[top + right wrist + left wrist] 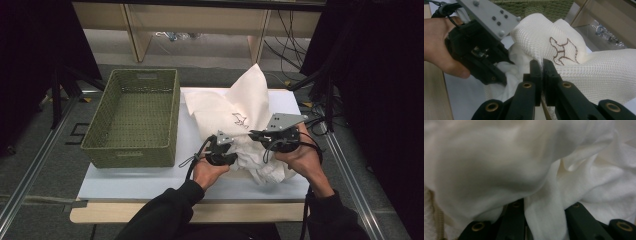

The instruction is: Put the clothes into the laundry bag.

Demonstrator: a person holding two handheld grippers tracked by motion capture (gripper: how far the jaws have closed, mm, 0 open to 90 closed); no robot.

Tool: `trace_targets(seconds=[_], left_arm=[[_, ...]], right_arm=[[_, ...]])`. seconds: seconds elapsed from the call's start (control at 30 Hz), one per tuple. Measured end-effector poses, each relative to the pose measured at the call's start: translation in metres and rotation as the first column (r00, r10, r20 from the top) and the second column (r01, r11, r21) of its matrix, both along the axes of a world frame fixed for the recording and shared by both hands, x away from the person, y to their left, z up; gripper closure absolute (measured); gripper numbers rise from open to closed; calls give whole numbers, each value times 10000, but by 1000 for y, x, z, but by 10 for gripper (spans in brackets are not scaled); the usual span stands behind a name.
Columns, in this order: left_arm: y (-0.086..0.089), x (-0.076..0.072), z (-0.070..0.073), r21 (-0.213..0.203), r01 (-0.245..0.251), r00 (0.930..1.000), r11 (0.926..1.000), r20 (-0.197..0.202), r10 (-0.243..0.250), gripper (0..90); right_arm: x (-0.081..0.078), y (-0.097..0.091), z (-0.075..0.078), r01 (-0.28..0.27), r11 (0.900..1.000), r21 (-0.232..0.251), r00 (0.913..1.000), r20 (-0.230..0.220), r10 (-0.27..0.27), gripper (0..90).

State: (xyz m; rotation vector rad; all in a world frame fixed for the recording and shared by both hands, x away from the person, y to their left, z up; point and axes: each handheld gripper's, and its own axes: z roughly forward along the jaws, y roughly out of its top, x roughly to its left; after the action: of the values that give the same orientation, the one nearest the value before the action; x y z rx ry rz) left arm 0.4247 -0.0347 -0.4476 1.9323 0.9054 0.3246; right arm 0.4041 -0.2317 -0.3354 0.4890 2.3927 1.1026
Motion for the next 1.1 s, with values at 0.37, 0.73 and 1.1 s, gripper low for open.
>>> trace_targets(seconds=[0.37, 0.73, 1.1], left_arm=[[18, -2, -10, 35, -275, 9975, 9996, -643, 277, 463], [33, -35, -29, 208, 317, 9827, 9993, -1834, -274, 242], [0, -9, -28, -942, 191, 9938, 9954, -1076, -292, 712]], right_arm=[[7, -1, -19, 134, 9994, -325, 9987, -480, -150, 883], [7, 2, -20, 99, 9993, -347, 9988, -475, -115, 881], [6, 0, -18, 42, 9996, -278, 9987, -497, -56, 883]])
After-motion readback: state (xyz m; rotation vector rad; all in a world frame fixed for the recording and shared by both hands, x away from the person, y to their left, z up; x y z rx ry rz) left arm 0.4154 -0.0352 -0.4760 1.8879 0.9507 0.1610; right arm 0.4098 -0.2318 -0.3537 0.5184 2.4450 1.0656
